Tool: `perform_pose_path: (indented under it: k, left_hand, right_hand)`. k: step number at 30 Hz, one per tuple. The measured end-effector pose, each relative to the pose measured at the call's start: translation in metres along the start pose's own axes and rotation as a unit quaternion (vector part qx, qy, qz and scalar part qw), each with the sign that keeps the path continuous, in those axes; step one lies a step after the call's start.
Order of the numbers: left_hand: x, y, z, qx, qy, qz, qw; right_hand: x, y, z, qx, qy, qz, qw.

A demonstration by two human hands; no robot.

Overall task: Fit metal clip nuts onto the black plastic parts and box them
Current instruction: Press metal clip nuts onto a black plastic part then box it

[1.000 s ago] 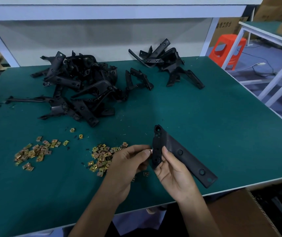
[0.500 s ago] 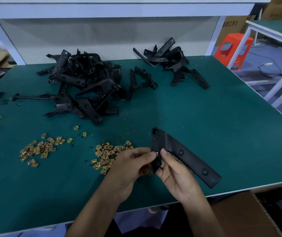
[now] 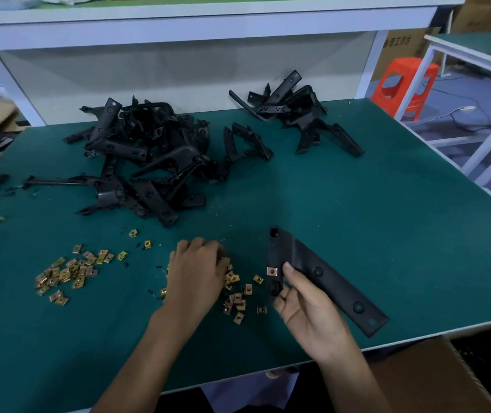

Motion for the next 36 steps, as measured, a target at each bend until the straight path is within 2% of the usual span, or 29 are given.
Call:
perform_pose_path:
  k: [3,7,11,17,27,36]
  left_hand:
    - [0.002,0.005,0.001,-0.019,0.001,-0.074,0.997]
    - [0.005,0.007,-0.002,-0.004,0.002,-0.187,0.982]
    - [0.006,0.009,-0.007,0.007,-0.014,-0.227,0.974]
    - [0.012,0.005,-0.011,0.009,0.015,-0.356,0.934]
    - [0.018,0.007,-0.014,-0.008,0.022,-0.361,0.932]
    - [-0.005,0.005,-0.021,0.030,0.019,-0.497,0.867]
  right_hand:
    - [0.001,-0.001,-0.002,0.010,0.001,0.005,1.000]
    - [0.002,-0.003,-0.004,0.020,-0.002,-0.003,1.000]
    - [0.003,-0.006,-0.005,0.034,-0.001,-0.021,0.999]
    - [0.002,-0.009,-0.007,0.052,-0.006,-0.023,0.998]
    - [0.003,-0.006,-0.008,0.028,-0.010,0.007,1.000]
    - [0.000,-0.006,-0.008,0.021,-0.018,0.000,1.000]
Point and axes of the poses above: each hand's wrist, its own z-axis towards the middle knuckle, its own y-axis out of the back of the hand, x = y × z, the point moved 6 cm from there along z, towards the middle knuckle, and after that the axes turned 5 degrees about x, right-handed, at the moved point
